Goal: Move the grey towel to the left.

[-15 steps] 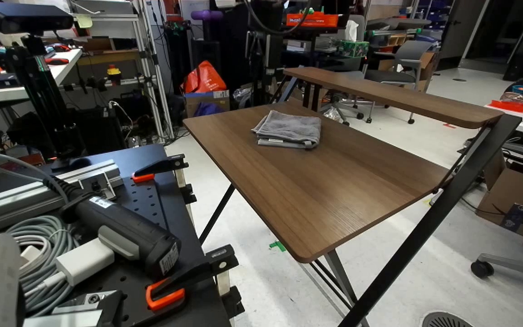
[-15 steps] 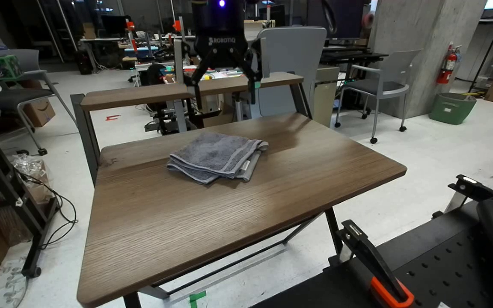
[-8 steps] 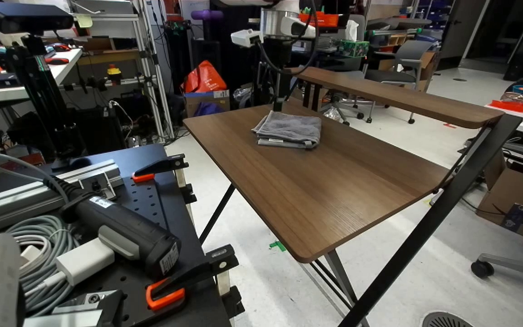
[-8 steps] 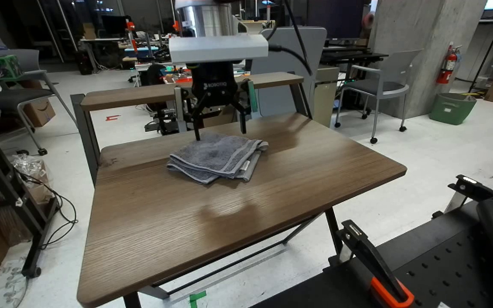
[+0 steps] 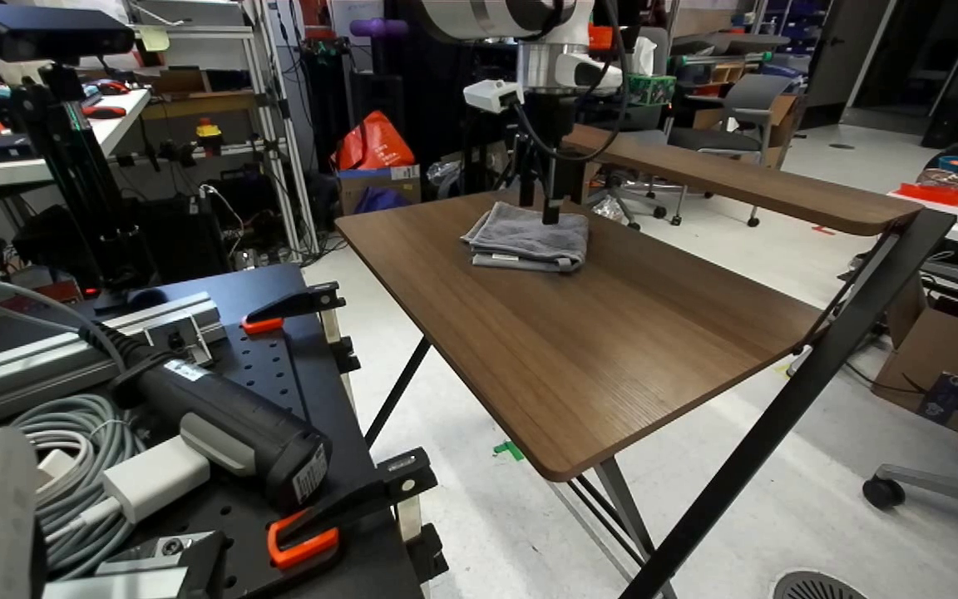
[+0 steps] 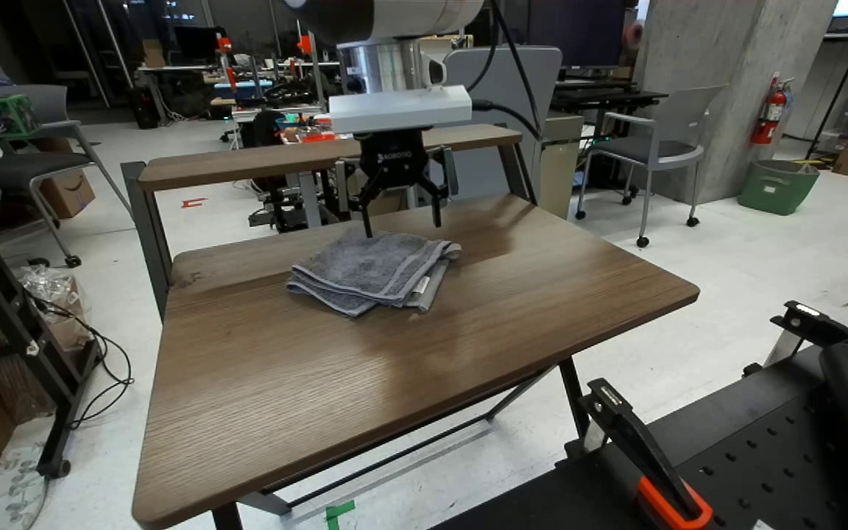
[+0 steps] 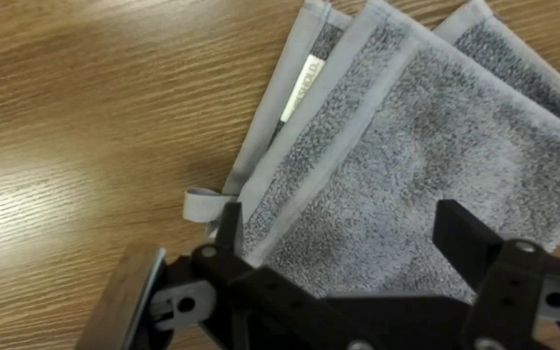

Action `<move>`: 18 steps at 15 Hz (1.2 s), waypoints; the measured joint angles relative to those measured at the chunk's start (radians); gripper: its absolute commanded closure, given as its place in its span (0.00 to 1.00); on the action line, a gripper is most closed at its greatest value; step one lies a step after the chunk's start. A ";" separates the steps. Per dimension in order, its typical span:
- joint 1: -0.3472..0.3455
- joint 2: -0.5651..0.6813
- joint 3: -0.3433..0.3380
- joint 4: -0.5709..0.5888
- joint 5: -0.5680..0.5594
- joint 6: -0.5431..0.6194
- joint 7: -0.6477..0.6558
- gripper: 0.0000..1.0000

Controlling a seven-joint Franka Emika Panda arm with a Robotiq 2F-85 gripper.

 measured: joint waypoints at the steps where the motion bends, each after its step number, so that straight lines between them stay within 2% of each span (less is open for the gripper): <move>1: 0.000 0.011 -0.005 0.017 0.000 0.000 0.000 0.00; 14: 0.045 0.244 -0.005 0.265 0.000 -0.012 0.002 0.00; 18: 0.076 0.279 0.028 0.331 0.001 -0.031 -0.016 0.00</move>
